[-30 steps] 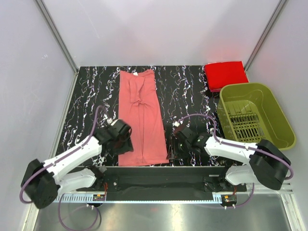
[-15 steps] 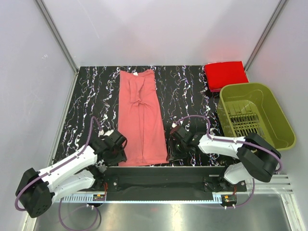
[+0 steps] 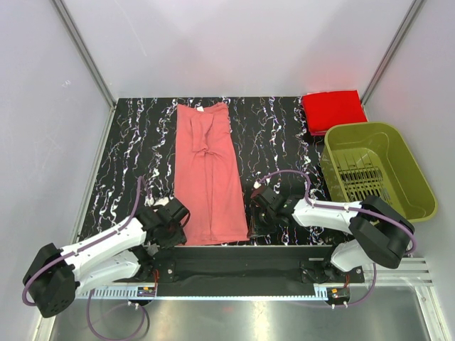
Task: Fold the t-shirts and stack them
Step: Fold the tshirt
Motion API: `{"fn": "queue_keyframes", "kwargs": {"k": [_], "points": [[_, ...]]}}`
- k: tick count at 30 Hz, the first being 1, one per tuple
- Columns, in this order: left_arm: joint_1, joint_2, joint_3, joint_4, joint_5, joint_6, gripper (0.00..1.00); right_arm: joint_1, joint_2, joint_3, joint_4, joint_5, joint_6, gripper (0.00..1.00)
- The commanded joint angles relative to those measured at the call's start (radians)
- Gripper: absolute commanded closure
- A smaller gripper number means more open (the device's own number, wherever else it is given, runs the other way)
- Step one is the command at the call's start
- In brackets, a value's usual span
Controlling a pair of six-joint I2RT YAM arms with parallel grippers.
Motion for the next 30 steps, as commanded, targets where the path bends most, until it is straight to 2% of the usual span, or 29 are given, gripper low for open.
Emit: {"fn": "queue_keyframes", "kwargs": {"k": [1, 4, 8, 12, 18, 25, 26, 30], "points": [[-0.006, -0.003, -0.018, 0.036, 0.009, -0.022, 0.56, 0.009, -0.006, -0.002, 0.029, 0.0, -0.001, 1.0], [-0.009, -0.008, -0.004, 0.019, -0.005, -0.025, 0.49, 0.007, 0.004, 0.001, 0.034, -0.006, -0.004, 1.0], [-0.009, -0.029, 0.016, -0.02, -0.041, -0.045, 0.49, 0.007, 0.008, 0.0, 0.034, -0.006, -0.003, 1.0], [-0.01, -0.09, 0.011, -0.034, -0.075, -0.074, 0.54, 0.007, 0.019, 0.003, 0.04, -0.014, -0.007, 1.0], [-0.007, -0.174, 0.04, -0.102, -0.112, -0.097, 0.51, 0.007, 0.03, 0.006, 0.052, -0.025, -0.012, 1.0], [-0.007, -0.051, 0.062, -0.093, -0.106, -0.071, 0.59, 0.007, 0.033, 0.015, 0.043, -0.029, -0.023, 1.0], [-0.009, -0.036, 0.065, -0.093, -0.108, -0.069, 0.64, 0.009, 0.027, 0.015, 0.04, -0.026, -0.027, 1.0], [-0.009, -0.029, 0.06, -0.084, -0.117, -0.072, 0.69, 0.007, 0.013, 0.013, 0.028, -0.02, -0.033, 1.0]]}}
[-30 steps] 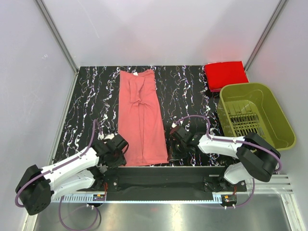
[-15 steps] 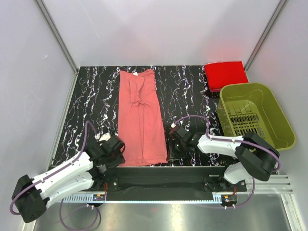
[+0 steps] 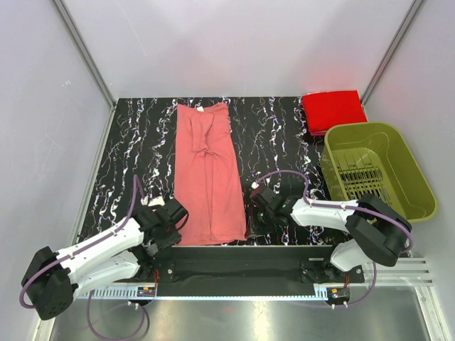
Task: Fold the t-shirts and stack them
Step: Fold the tshirt
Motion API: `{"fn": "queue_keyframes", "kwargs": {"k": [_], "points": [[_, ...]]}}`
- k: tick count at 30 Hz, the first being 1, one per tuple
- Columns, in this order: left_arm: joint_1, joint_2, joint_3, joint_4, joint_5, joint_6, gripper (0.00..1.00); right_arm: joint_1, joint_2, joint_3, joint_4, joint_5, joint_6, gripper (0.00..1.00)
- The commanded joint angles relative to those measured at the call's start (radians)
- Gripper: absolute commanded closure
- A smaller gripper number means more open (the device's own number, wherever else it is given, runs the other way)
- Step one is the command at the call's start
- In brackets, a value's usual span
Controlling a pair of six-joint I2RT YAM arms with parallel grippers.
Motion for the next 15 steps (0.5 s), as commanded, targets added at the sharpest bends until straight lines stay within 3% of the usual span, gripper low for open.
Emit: {"fn": "queue_keyframes", "kwargs": {"k": [1, 6, 7, 10, 15], "points": [[-0.001, -0.003, 0.033, 0.011, -0.041, 0.0, 0.7, 0.009, -0.011, 0.012, -0.015, 0.014, -0.023, 1.0], [-0.003, -0.014, 0.017, 0.083, -0.006, 0.011, 0.8, 0.009, -0.019, 0.009, -0.011, 0.012, -0.02, 1.0], [-0.003, -0.014, 0.013, 0.098, -0.001, 0.014, 0.88, 0.007, -0.019, 0.013, -0.009, 0.011, -0.02, 1.0], [0.002, -0.006, 0.016, 0.11, 0.003, 0.023, 1.0, 0.009, -0.022, 0.023, -0.015, 0.012, -0.013, 1.0], [0.039, 0.017, 0.071, 0.121, 0.002, 0.089, 1.0, 0.007, -0.059, 0.055, -0.061, 0.028, -0.025, 1.0]]}}
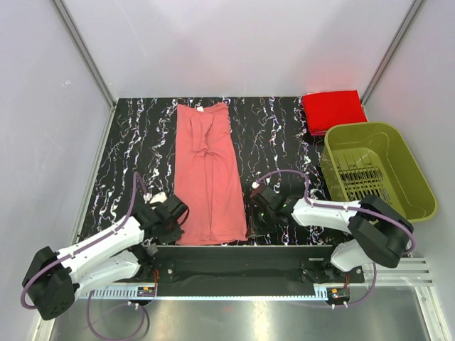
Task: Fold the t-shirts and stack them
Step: Fold the tshirt
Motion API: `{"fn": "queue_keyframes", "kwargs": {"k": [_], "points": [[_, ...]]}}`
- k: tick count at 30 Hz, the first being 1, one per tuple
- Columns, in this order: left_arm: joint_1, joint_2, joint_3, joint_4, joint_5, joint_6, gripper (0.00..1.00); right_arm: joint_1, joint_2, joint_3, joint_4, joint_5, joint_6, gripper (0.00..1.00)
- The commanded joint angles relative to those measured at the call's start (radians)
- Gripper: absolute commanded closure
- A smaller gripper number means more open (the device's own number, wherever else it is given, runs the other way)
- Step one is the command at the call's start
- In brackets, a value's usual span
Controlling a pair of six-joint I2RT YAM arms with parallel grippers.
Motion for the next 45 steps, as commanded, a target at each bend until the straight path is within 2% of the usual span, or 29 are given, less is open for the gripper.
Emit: {"fn": "queue_keyframes", "kwargs": {"k": [1, 12, 15, 19, 26, 30, 35, 40, 45], "points": [[0.033, 0.023, 0.073, 0.048, -0.006, 0.062, 1.0, 0.007, -0.053, 0.06, -0.058, 0.041, -0.025, 1.0], [0.269, 0.076, 0.164, 0.137, 0.089, 0.275, 1.0, -0.003, -0.021, 0.273, -0.231, 0.136, -0.155, 1.0], [0.367, 0.123, 0.21, 0.171, 0.13, 0.35, 1.0, -0.051, 0.023, 0.342, -0.236, 0.118, -0.213, 1.0], [0.476, 0.259, 0.28, 0.238, 0.198, 0.433, 1.0, -0.111, 0.1, 0.449, -0.225, 0.073, -0.336, 1.0], [0.598, 0.514, 0.536, 0.289, 0.277, 0.55, 1.0, -0.21, 0.356, 0.777, -0.343, 0.078, -0.538, 1.0], [0.627, 0.677, 0.723, 0.264, 0.304, 0.607, 1.0, -0.267, 0.483, 0.984, -0.398, 0.049, -0.589, 1.0], [0.67, 0.862, 0.943, 0.238, 0.353, 0.617, 1.0, -0.329, 0.624, 1.158, -0.415, -0.007, -0.65, 1.0], [0.684, 1.017, 1.151, 0.159, 0.316, 0.628, 1.0, -0.368, 0.761, 1.371, -0.475, -0.008, -0.68, 1.0], [0.694, 1.128, 1.27, 0.129, 0.288, 0.631, 1.0, -0.402, 0.853, 1.524, -0.509, -0.025, -0.689, 1.0]]}}
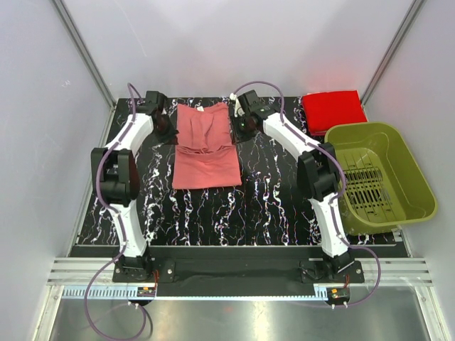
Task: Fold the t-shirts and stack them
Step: Fold the tshirt
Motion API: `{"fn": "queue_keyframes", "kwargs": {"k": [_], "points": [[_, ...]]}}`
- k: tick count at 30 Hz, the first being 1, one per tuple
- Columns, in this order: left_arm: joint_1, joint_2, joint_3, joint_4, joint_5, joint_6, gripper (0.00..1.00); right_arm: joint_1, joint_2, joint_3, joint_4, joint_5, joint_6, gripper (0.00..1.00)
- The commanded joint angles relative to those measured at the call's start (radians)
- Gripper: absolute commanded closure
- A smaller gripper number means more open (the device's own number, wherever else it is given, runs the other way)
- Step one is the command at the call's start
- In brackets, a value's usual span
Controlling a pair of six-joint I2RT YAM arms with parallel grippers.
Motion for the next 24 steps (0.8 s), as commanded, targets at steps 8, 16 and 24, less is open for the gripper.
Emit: {"fn": "queue_keyframes", "kwargs": {"k": [8, 16, 24], "points": [[0.032, 0.134, 0.154, -0.036, -0.024, 0.024, 1.0, -0.018, 0.134, 0.196, -0.019, -0.075, -0.05, 1.0], [0.047, 0.16, 0.154, -0.013, -0.058, 0.012, 0.96, -0.02, 0.186, 0.236, 0.024, -0.062, -0.046, 1.0], [0.069, 0.168, 0.194, -0.021, -0.031, 0.021, 0.68, -0.021, 0.216, 0.287, 0.061, -0.02, -0.053, 0.79]]}}
